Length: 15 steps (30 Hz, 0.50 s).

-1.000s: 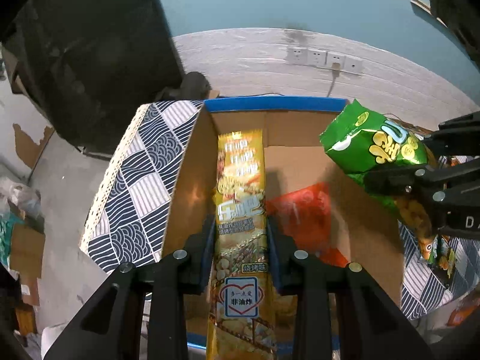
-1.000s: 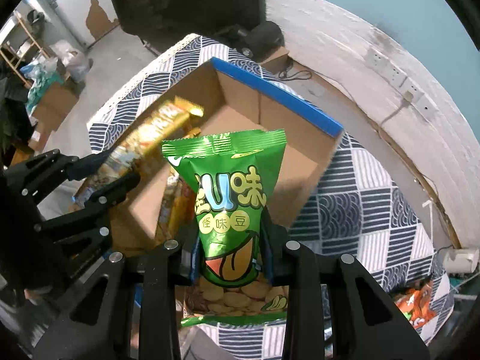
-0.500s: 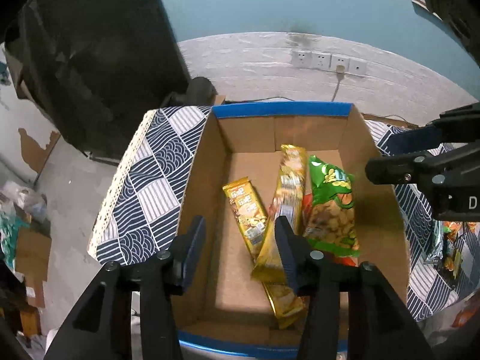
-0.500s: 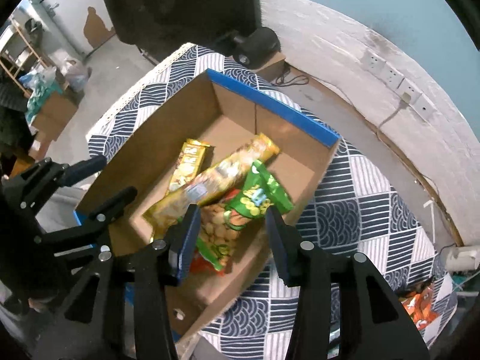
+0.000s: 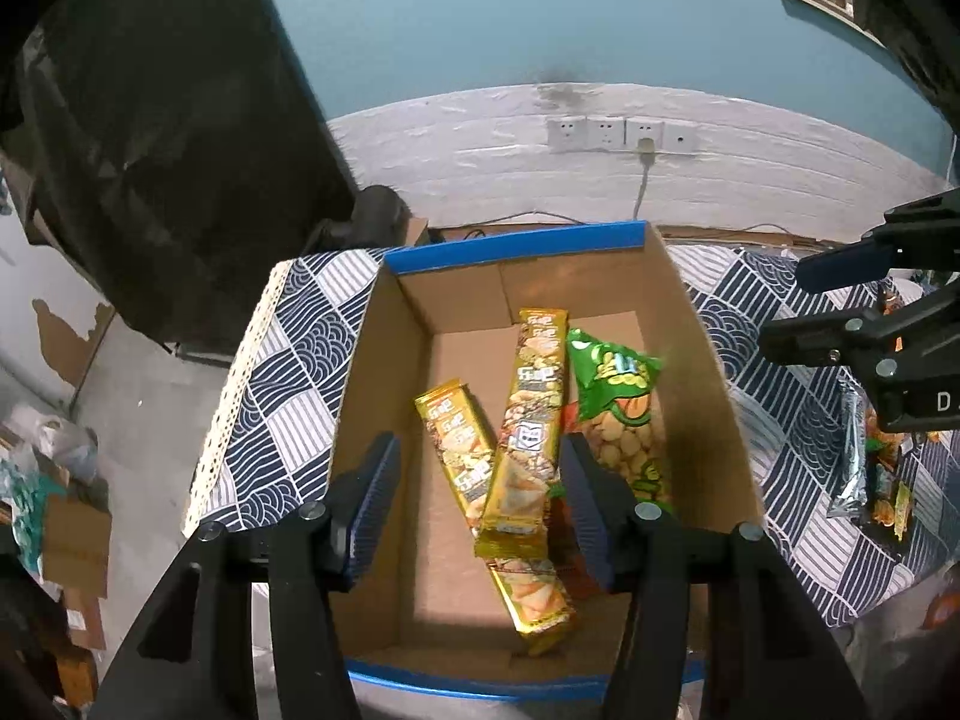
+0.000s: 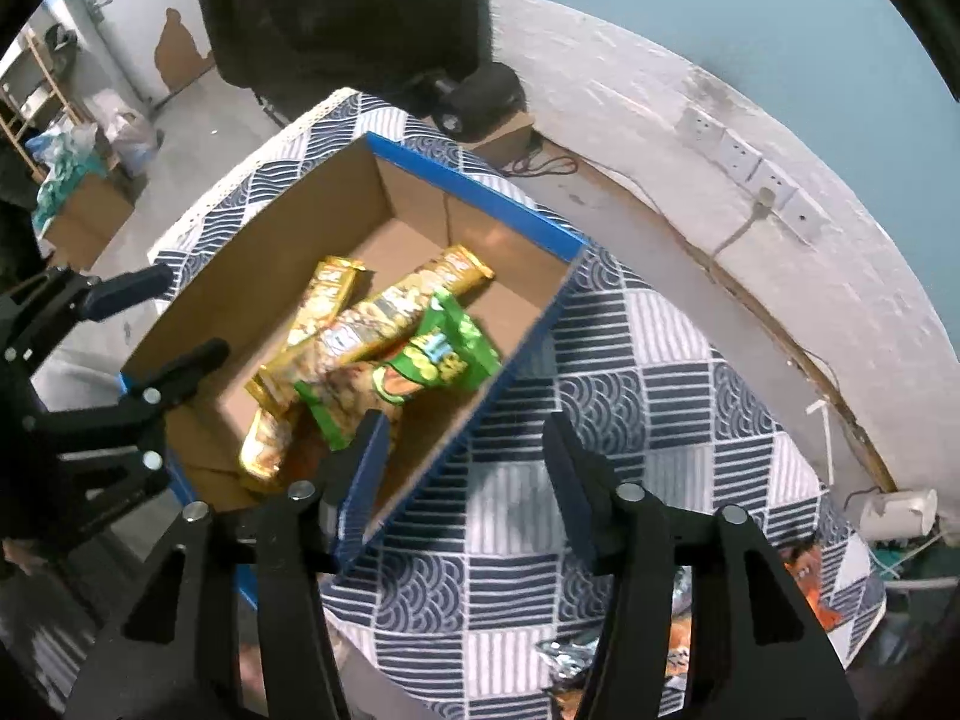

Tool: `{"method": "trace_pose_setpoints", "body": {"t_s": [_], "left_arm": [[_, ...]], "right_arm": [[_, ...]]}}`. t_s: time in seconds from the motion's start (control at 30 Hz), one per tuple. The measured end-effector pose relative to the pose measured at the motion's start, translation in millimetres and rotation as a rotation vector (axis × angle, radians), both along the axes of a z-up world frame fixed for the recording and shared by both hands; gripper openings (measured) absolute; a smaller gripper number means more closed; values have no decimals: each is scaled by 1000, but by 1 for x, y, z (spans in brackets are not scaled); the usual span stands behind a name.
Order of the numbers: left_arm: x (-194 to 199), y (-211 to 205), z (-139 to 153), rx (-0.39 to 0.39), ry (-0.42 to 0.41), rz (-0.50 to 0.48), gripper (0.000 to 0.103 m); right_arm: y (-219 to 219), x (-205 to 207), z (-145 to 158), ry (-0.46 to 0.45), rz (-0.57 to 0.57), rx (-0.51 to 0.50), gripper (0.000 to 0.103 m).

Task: Organize snacks
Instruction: 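Carry the yellow bar and green bag over the box and release both, then move both tools back over the snack pile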

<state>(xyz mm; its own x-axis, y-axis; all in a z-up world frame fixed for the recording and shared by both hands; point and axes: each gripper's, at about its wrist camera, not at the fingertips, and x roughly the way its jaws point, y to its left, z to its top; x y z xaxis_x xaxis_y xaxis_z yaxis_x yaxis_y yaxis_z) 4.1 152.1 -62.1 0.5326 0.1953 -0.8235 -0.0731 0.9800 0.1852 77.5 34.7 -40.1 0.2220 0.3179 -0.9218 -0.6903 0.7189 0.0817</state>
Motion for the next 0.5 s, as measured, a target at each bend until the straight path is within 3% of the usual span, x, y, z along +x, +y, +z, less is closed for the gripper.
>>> {"method": "trace_pose_setpoints", "body": {"t_s": [0.5], "left_arm": [[4, -64, 10, 33, -8, -133, 66]], "right_arm": [[-74, -10, 12, -65, -59, -28, 63]]}}
